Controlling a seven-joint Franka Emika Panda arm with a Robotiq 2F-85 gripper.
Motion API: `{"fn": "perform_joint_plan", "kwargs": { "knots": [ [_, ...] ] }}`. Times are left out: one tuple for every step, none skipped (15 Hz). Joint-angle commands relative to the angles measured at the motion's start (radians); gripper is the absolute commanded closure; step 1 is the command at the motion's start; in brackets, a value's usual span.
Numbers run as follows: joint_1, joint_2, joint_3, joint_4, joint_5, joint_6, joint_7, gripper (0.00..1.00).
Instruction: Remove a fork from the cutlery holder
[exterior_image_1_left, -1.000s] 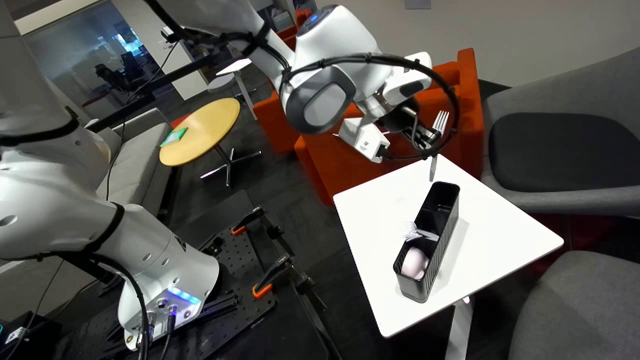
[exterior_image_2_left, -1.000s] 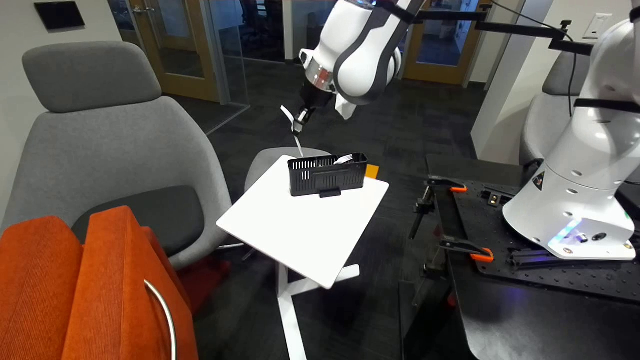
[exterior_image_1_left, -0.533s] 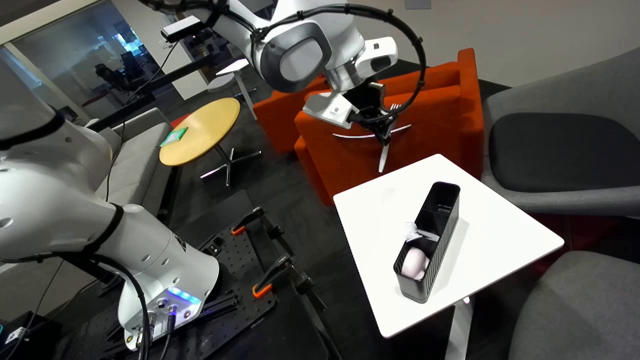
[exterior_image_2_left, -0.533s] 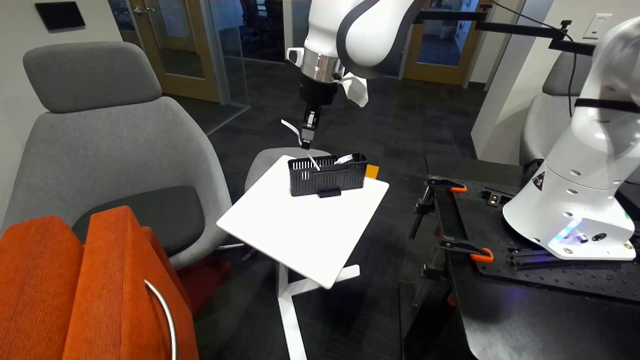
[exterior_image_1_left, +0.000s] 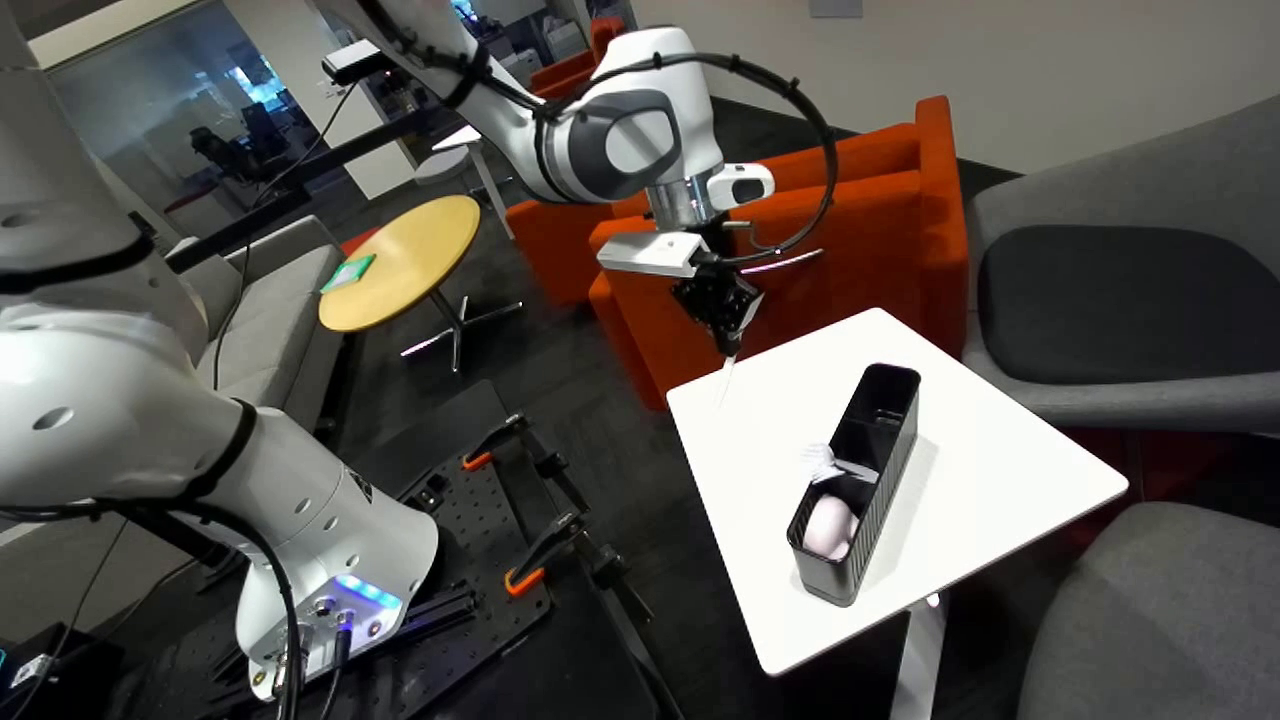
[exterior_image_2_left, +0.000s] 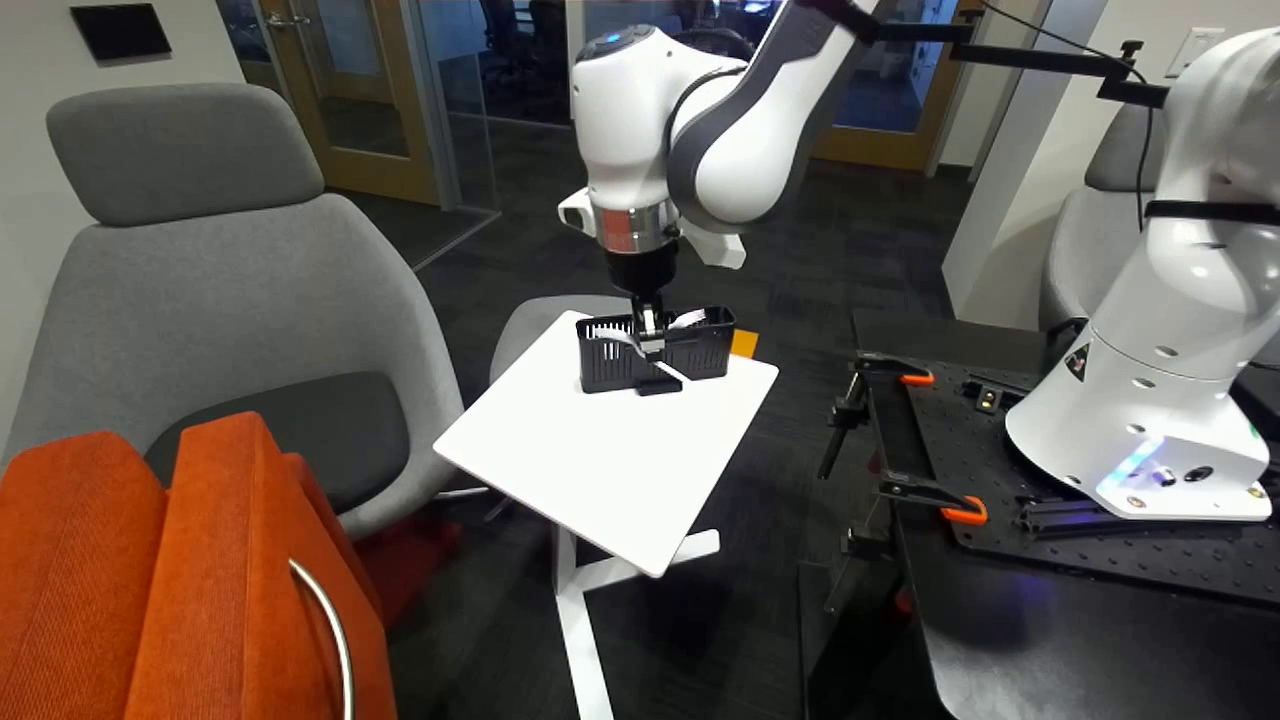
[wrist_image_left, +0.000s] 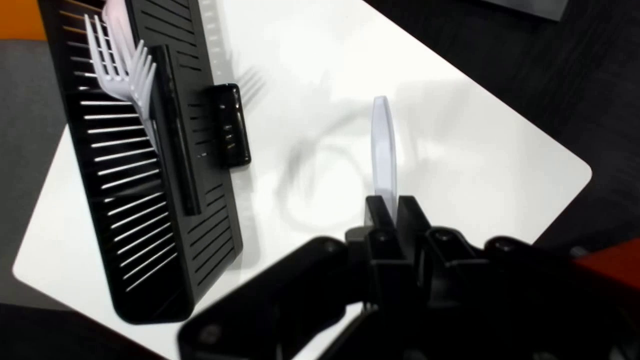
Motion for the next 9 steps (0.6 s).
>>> {"fn": "perform_joint_plan", "kwargs": {
  "knots": [
    [0.056, 0.163, -0.024, 0.133, -0.055, -0.070, 0.039, 0.97],
    [0.067, 0.205, -0.028, 0.161, -0.062, -0.066, 0.040, 0.97],
    [0.076, 0.243, -0.033, 0.192, -0.063, -0.078, 0.040, 0.97],
    [0.090, 0.286, -0.043, 0.225, -0.071, -0.089, 0.048, 0.97],
    [0.099, 0.321, -0.049, 0.254, -0.073, -0.106, 0.047, 0.97],
    [0.109, 0.357, -0.057, 0.286, -0.074, -0.128, 0.052, 0.97],
    [0.113, 0.390, -0.061, 0.314, -0.070, -0.147, 0.050, 0.97],
    [0.116, 0.417, -0.062, 0.341, -0.067, -0.169, 0.043, 0.97],
    [0.118, 0.440, -0.063, 0.364, -0.065, -0.185, 0.042, 0.97]
  ]
}}
